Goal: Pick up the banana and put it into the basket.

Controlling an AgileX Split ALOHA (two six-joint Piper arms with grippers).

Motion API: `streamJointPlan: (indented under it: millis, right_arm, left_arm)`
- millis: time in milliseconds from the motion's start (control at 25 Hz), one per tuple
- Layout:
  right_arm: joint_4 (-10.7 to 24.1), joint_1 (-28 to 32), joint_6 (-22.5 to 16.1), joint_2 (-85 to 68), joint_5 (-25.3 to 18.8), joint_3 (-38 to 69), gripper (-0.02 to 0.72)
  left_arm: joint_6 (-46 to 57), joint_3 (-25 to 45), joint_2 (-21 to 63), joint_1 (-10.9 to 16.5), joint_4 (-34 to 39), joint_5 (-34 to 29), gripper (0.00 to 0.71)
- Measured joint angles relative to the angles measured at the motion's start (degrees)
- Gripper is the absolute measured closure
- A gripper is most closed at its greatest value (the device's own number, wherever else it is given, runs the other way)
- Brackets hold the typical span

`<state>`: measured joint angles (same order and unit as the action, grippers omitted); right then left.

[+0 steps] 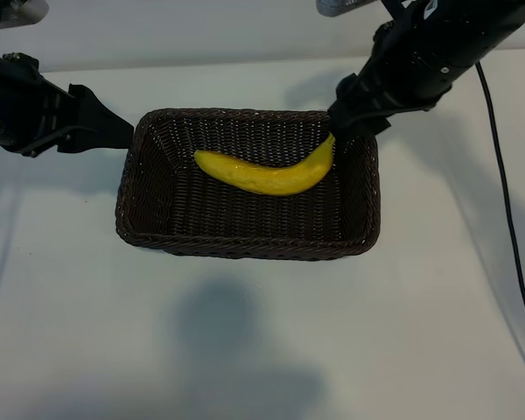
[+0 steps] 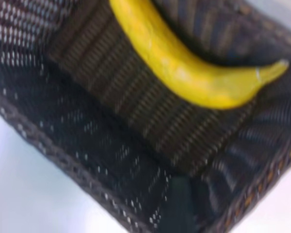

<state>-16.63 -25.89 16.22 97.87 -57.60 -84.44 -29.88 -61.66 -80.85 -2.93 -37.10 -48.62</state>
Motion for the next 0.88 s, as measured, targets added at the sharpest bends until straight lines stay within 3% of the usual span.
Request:
streamJointPlan:
  millis: [560, 880]
  right_arm:
    - [0.98, 0.00, -0.63, -1.88, -2.29, 0.00, 0.098]
    - [5.16, 0.00, -4.04, -1.88, -2.40, 0.00, 0.098]
  left_arm:
    - [0.00, 0.00, 0.00, 0.00, 0.00, 0.00, 0.125]
    - [0.00, 0.00, 0.00, 0.00, 0.00, 0.00, 0.125]
